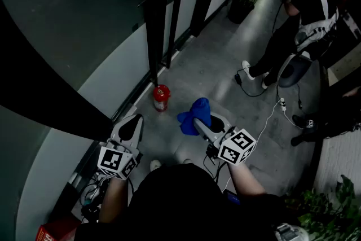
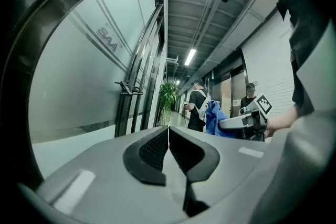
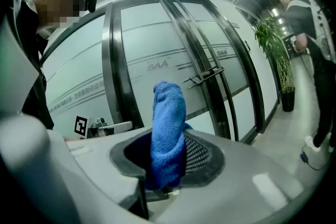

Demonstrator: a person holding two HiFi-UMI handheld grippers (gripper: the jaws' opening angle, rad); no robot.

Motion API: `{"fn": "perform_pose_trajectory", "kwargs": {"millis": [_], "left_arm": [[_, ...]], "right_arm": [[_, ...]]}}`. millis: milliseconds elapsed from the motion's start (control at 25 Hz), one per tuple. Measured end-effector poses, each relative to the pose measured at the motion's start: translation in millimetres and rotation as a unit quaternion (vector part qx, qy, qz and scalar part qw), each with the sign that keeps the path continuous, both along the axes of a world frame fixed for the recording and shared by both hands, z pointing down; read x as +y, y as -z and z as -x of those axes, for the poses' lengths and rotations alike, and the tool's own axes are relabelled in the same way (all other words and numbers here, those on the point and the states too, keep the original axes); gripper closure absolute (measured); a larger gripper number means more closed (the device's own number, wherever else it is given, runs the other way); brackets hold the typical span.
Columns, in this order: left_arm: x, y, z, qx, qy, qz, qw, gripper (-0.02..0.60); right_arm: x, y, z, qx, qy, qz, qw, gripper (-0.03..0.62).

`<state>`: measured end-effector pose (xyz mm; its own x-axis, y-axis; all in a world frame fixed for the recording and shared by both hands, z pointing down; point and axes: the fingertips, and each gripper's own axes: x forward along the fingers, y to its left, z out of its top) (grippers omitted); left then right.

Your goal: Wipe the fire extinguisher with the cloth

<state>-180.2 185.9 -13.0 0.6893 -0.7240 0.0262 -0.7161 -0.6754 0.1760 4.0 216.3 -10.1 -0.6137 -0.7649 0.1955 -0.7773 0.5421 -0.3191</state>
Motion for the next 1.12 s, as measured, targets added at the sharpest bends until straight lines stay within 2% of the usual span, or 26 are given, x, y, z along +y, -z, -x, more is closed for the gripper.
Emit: {"fn": "perform_pose_trajectory", "kwargs": {"millis": [280,480,800,1120], "left_arm": [[-3,-25,29,0.003,0.003,0.027,0.9996,0.569],[-18,-32,31,0.001,0.025,0.032,0.9992,0.569],[-53,-22,-1,-0.015,0.027,0.02,0.9993,0.569],[-104,-35,-47,-0.035,0.005,0.014,0.9993,0.569]], "right_arm": [[-5,-18,26,-0.018,-0.011,0.021,1.0,0.461],[-22,-25,26,-0.02,0.007,0.025,0.999,0.461],[-70,-32,-17,-0.038,0.003,0.022,0.999,0.461],[-104,-65,-49,-0.053,-0.013,0.059,0.997,0.461]]}}
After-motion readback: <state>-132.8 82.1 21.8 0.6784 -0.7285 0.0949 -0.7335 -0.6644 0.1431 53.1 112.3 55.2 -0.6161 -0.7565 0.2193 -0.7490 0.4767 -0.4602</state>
